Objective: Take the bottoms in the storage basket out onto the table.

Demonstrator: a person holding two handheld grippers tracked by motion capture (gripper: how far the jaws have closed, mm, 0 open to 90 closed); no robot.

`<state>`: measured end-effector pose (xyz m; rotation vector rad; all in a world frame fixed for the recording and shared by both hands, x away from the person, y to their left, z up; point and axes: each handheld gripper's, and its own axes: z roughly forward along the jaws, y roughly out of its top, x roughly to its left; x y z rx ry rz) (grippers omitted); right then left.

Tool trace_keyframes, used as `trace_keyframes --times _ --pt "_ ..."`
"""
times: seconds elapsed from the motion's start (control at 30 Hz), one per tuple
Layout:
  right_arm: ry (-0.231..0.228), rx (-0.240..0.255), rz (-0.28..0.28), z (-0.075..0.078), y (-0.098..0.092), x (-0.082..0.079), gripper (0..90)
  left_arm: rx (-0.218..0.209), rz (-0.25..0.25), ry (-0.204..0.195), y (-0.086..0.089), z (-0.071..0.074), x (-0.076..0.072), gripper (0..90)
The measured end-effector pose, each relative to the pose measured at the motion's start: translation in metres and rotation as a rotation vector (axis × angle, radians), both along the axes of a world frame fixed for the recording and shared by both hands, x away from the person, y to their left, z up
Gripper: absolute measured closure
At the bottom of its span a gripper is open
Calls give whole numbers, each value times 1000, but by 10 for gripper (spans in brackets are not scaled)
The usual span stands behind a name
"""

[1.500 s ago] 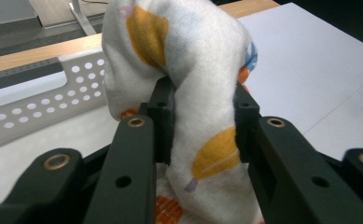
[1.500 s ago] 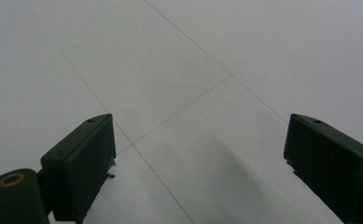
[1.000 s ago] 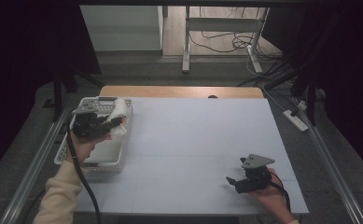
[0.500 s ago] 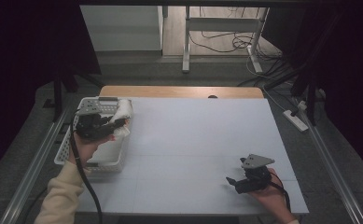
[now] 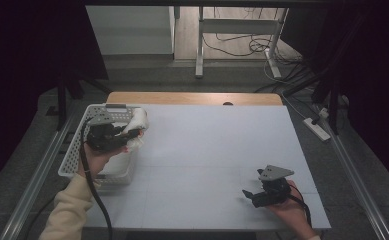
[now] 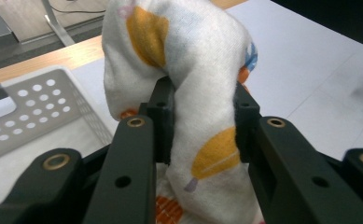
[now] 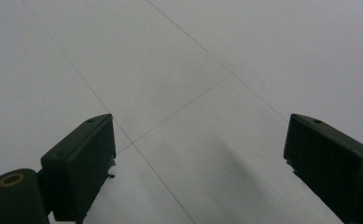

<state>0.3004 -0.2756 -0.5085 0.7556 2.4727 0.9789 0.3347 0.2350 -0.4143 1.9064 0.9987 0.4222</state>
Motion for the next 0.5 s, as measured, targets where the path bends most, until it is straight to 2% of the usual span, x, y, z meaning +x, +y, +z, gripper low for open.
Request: trace_keyframes --times 0.5 --pt "-1 1 1 0 0 0 90 13 -39 2 -16 -2 -1 691"
